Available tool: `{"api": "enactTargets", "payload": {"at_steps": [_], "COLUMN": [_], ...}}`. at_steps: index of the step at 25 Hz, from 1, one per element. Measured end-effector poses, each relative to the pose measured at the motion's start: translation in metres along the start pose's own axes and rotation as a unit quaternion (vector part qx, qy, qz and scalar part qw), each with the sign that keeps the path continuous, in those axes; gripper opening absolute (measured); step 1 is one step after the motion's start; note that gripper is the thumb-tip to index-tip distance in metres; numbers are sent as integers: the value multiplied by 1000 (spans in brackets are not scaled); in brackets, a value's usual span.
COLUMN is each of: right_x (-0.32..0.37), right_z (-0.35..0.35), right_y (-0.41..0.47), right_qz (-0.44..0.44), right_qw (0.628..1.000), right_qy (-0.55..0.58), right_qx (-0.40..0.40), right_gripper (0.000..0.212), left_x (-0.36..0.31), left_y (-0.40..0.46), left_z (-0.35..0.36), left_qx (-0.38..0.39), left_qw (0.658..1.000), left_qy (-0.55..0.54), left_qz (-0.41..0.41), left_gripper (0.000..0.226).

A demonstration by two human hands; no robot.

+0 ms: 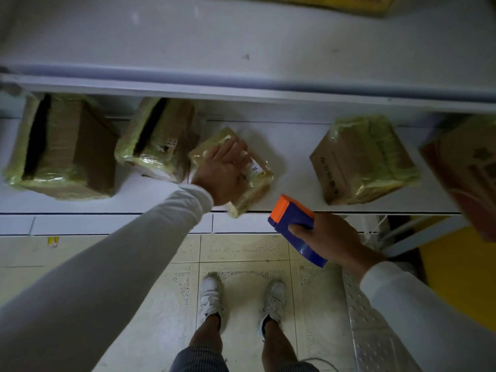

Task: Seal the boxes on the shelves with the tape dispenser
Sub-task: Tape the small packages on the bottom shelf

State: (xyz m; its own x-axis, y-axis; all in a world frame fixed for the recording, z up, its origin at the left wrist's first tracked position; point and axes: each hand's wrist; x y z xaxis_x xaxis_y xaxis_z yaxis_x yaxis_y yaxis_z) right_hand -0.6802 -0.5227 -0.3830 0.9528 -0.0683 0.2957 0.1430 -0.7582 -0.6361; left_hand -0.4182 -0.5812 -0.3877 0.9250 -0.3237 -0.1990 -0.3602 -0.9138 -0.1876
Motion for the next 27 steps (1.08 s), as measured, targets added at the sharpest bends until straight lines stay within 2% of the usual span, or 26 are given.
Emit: {"api": "enactTargets", "payload": {"at_steps": [2,5,8,13,14,16,20,22,24,27], "right_x": [-6,-14,-19,-17,-16,-12,8,18,30,44], "right_z": [-4,-7,-7,-10,-13,-22,-39,-40,-41,-38], "right_y": [-8,-17,-20,-30,-32,-35,-39,-37,-35,-32], "right_qz": [-3,4,-1,-43,-56,-82,-157,-190,-208,-235], "right_qw": [1000,999,997,993,991,988,975,971,970,965], "right_qy": [21,50,74,109,116,130,155,145,122,101], "right_qx": [3,-5,-15,-19,-17,-10,14,26,33,55], "right_gripper": [46,48,47,46,45,45,48,44,40,49], "left_x": [-22,-31,-21,-11,-9,-9,-14,-16,-18,-17], "left_y": [-1,-11,1,14,12,2,-38,-57,-67,-76], "left_z": [9,32,36,27,20,4,-15,-19,-23,-26], "left_qx": [-14,16,-12,35,40,25,-66,-59,-34,45], "left_qw": [1000,998,997,990,991,995,955,932,900,805], "left_qy": [14,55,69,101,78,-39,-285,-357,-433,-588], "left_qz": [-6,-18,44,91,98,92,42,-18,-46,-66], "left_gripper": [66,86,81,94,97,94,56,43,34,28]}}
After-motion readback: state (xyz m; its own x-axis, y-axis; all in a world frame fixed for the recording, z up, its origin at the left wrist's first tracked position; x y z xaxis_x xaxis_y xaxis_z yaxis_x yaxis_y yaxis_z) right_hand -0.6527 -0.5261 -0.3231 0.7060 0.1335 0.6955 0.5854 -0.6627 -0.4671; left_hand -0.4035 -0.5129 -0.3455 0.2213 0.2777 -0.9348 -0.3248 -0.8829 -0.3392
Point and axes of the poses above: each hand's wrist, its own y-axis towards the middle knuckle, its own z-axis out of the palm, x = y × z, and after that the axes turned 8 degrees about x, right-handed
